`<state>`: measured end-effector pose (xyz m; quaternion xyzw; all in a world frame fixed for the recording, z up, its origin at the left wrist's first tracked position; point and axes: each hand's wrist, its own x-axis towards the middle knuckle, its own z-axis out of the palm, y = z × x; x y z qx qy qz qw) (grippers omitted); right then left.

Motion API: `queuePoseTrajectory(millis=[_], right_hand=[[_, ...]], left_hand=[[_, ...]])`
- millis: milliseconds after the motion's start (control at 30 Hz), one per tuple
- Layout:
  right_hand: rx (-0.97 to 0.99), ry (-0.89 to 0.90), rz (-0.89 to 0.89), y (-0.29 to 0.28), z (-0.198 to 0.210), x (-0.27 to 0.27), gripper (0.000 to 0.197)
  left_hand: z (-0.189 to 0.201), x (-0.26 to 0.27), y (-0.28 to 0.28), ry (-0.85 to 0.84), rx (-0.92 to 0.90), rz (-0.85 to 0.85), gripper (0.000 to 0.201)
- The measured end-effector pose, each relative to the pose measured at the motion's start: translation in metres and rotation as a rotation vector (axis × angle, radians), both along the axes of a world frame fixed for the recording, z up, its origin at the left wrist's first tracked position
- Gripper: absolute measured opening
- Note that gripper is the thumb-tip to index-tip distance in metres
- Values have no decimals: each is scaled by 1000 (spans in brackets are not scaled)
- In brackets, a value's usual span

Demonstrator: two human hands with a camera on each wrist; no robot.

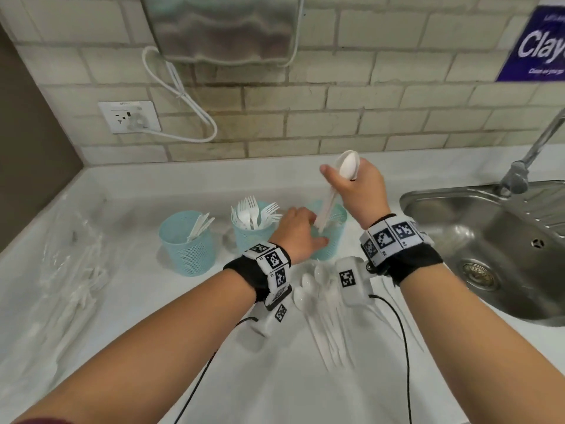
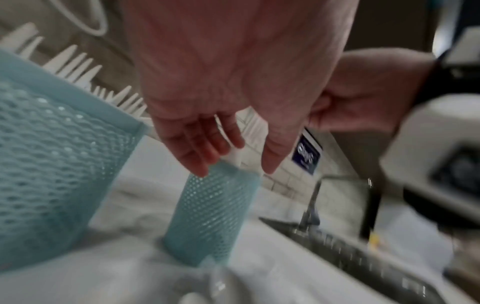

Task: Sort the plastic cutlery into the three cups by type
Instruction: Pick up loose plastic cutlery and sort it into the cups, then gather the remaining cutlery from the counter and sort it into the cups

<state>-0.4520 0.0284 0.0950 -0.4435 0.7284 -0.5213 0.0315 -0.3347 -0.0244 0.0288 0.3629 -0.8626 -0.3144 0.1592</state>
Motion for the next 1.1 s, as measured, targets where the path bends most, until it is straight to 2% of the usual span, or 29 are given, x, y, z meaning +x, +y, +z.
queuePoseTrajectory(millis=[67,200,433,533,600,700,767,833,967,1033,1100], right_hand=[[-106,-59,-63,4,6,-17,30],[-102,-106,-45,1,-9,-31,34],[186,-257,9,-11,-68,-42,37],[268,-171,-32,2,-75,-41,50],[267,-138,-76,14,-74,-40,52],[217,-143,-123,37,-70,-43,41],[245,-170,-144,55,-69,-45,28],[367,-180,-159,74,-70,-47,30],[715,-188,-199,107,-81,-54,25],[941,-116,-248,120,-88,-53,31],[1132,-76,-252,129,-94,-46,35]], left_hand=[[-10,-1,3,-115,-124,-15,50],[-20,-8,4,-94,-275,26,49],[-26,-19,3,-9,-271,141,38],[-27,-20,3,34,-242,146,33],[-27,-18,4,81,-209,145,33],[-26,-11,12,91,-201,170,46],[-26,-2,21,27,-209,172,51],[-27,8,27,-100,-157,145,50],[-29,32,33,-617,-17,17,54],[-35,41,37,-684,158,-14,50],[-42,46,41,-627,345,19,43]])
